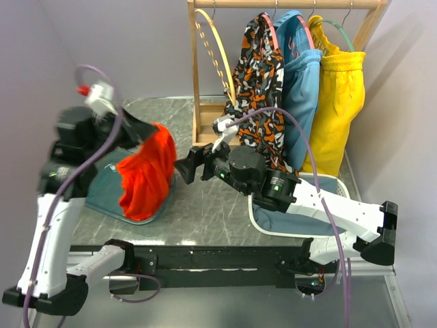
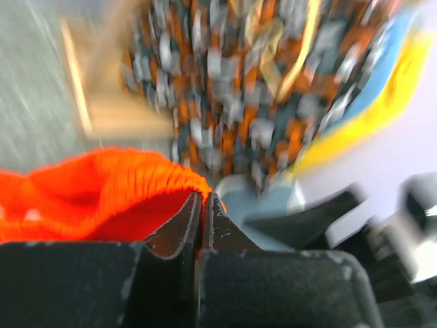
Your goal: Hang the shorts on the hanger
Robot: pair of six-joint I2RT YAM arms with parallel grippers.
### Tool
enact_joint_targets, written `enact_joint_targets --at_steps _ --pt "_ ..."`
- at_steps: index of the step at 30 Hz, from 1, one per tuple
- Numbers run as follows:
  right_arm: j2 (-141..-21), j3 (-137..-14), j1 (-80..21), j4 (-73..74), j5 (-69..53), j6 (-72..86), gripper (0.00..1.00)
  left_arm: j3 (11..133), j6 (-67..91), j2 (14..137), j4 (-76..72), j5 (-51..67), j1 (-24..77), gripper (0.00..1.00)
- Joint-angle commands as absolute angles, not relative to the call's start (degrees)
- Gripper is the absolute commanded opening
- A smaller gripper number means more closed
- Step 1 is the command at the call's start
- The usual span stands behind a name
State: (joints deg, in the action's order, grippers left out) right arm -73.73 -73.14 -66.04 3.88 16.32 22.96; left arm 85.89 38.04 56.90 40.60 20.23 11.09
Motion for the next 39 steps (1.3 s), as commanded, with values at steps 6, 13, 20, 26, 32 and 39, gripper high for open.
enact_joint_targets --at_steps 6,13,20,26,32,39 --pt "-66.7 -59.4 -66.2 6.0 27.5 30.2 1.0 62.2 36.1 56.2 36.6 14.0 26.1 0.18" --pt "-69.4 -56.0 -65.8 8.7 30.0 32.9 1.0 59.9 39.7 52.1 45.7 -12.2 26.1 0.78" --pt "-78.7 -59.1 -63.8 10.5 29.3 34.0 0.99 61.3 40.4 55.3 48.6 -21.9 26.2 0.68" --pt "-84.5 -57.5 -62.1 8.3 26.8 34.5 0.94 60.6 39.5 56.6 50.9 -22.2 26.3 0.55" --pt "-88.0 -56.6 -61.3 5.8 25.6 32.2 0.91 58.0 39.7 53.6 51.9 -20.8 27.9 0.56" --pt "-92.2 -57.5 -61.4 5.5 23.5 30.9 0.87 57.0 41.0 55.6 50.4 -19.9 31.3 0.61"
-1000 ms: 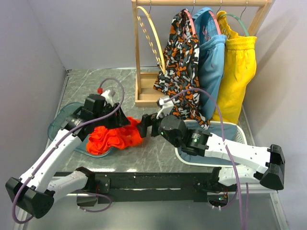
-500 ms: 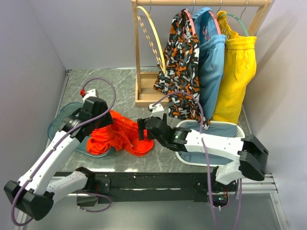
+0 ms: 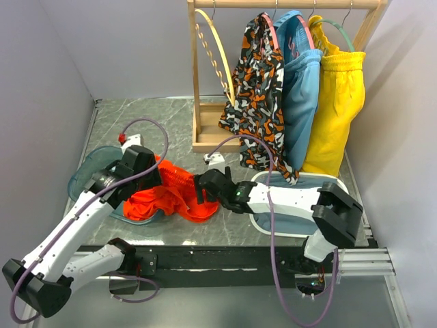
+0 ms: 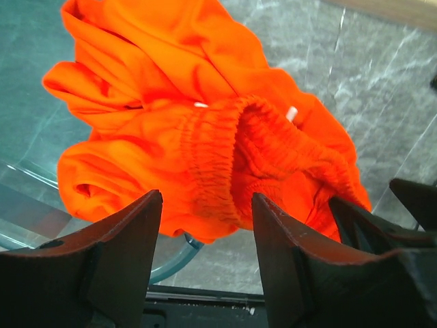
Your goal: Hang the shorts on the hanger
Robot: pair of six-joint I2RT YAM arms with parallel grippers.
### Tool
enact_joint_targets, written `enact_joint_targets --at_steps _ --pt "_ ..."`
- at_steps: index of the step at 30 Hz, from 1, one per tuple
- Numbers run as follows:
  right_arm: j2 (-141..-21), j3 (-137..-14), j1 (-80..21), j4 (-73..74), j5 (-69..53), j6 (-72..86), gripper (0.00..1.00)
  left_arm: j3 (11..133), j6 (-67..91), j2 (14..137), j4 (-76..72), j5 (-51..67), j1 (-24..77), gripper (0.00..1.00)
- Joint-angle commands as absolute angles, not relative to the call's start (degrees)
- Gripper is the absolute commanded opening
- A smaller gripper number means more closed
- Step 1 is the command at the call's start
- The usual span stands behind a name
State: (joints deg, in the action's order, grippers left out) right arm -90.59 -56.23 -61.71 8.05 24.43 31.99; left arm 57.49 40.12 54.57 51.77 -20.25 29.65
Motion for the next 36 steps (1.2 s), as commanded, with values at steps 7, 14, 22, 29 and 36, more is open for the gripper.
enact_joint_targets --at_steps 7,14,22,29,36 --pt "-95.6 -58.7 -61.4 6.3 23.9 31.6 0.8 55.2 45.3 59.9 49.2 -24.7 34.6 0.58" --pt "-97.9 -60.8 -60.2 7.1 24.5 31.4 0.49 52.3 49.5 61.0 48.9 -29.0 34.8 0.17" --pt "-86.6 -64.7 -60.2 12.3 28.1 30.3 0.0 67.5 47.7 55.6 55.4 -36.0 34.9 0.01" --pt "-70.4 -74.4 -60.4 15.0 29.6 29.2 0.0 93.1 36.0 54.6 53.2 -34.6 34.8 0.01" --pt "-65.6 -88.2 -60.4 20.6 34.3 24.7 0.0 107.3 28.2 58.7 47.6 -24.0 34.8 0.01"
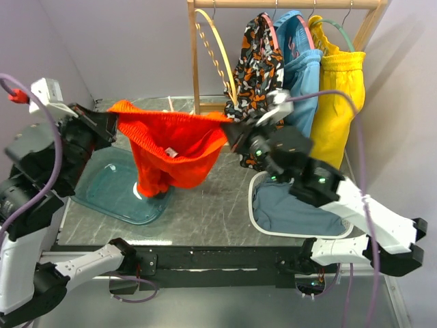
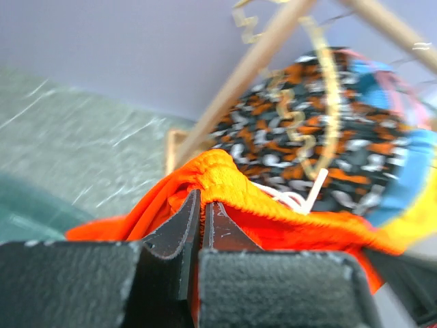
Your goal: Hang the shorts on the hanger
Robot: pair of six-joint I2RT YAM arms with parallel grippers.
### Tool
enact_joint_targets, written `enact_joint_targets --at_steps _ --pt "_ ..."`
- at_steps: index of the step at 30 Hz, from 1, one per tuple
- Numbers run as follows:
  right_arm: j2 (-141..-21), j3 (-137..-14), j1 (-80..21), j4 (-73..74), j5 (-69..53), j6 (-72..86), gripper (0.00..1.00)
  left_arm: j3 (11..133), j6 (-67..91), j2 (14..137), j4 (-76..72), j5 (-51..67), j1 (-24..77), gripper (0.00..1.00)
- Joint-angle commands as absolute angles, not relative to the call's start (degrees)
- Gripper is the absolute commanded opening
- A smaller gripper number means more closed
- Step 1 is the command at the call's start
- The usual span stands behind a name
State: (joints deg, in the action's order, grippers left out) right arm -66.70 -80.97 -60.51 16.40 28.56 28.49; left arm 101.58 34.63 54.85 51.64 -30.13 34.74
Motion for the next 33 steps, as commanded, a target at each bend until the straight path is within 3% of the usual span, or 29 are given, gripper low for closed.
enact_joint_targets --at_steps 1,5,10,23,25,26,29,33 --pt "-65.6 -90.0 -60.4 21.8 34.8 23.3 0.0 108.4 28.1 59.8 46.8 -22.1 34.8 0.01" --pt "-65.9 -99.2 -60.4 24.8 36.6 20.1 0.0 114.2 27.7 62.2 45.7 -17.9 34.8 0.01" --pt "-65.7 -102.0 -60.3 28.2 38.8 19.3 0.0 115.1 29.1 65.2 46.8 -13.4 34.8 0.01" --pt "-60.5 -59.8 -58.4 21.5 30.4 33.7 0.0 70.7 35.7 57.9 40.1 -14.0 34.8 0.01" --pt "-61.3 -59.6 -58.4 22.2 29.5 33.7 0.19 67.7 35.9 58.8 39.1 -13.0 34.8 0.01" --pt "-61.4 -60.0 -58.4 22.6 29.4 33.2 0.33 65.8 36.2 59.3 39.0 -12.8 34.8 0.01" --pt "-61.4 -64.0 -58.4 23.9 28.7 30.9 0.56 64.2 37.3 61.4 38.4 -12.2 34.9 0.01" --pt "-62.9 -71.7 -58.4 26.7 27.9 27.6 0.73 64.4 39.4 63.9 38.8 -13.3 34.8 0.01"
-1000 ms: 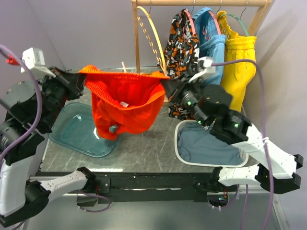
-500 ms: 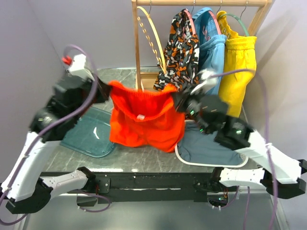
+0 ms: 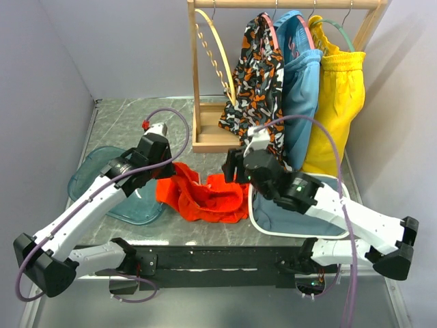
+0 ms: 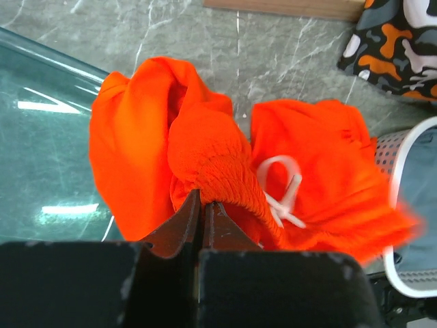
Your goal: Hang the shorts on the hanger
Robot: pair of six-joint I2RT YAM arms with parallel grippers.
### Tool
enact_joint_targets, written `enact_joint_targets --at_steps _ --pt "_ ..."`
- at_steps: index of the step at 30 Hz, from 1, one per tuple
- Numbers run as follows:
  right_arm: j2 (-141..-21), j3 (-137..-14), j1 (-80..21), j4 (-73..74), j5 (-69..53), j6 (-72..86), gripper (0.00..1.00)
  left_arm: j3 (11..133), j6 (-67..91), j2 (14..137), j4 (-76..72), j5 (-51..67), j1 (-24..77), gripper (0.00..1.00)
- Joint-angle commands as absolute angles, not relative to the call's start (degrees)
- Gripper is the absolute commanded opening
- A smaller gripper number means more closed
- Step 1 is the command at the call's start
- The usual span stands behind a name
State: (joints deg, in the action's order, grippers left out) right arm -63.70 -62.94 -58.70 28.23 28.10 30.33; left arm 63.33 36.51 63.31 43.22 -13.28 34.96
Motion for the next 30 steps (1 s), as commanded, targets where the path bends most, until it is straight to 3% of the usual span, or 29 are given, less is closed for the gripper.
enact_joint_targets --at_steps 1,7,21,30 --pt "-64.5 -75.7 -58.4 28.9 28.5 27.1 0.74 64.4 39.6 64.1 39.0 -13.2 34.8 0.01" --pt "-71.5 -89.3 -57.4 32.8 31.8 21.9 0.8 64.3 40.6 65.1 39.6 -12.7 34.8 0.01" --pt "-83.2 -107.8 -39.0 25.2 10.4 7.2 0.81 65.8 39.3 64.3 42.8 -16.9 34.8 0.05" --pt "-95.8 -122.8 -35.4 27.9 8.9 3.1 0.83 64.2 38.1 62.8 41.0 -16.5 34.9 0.01"
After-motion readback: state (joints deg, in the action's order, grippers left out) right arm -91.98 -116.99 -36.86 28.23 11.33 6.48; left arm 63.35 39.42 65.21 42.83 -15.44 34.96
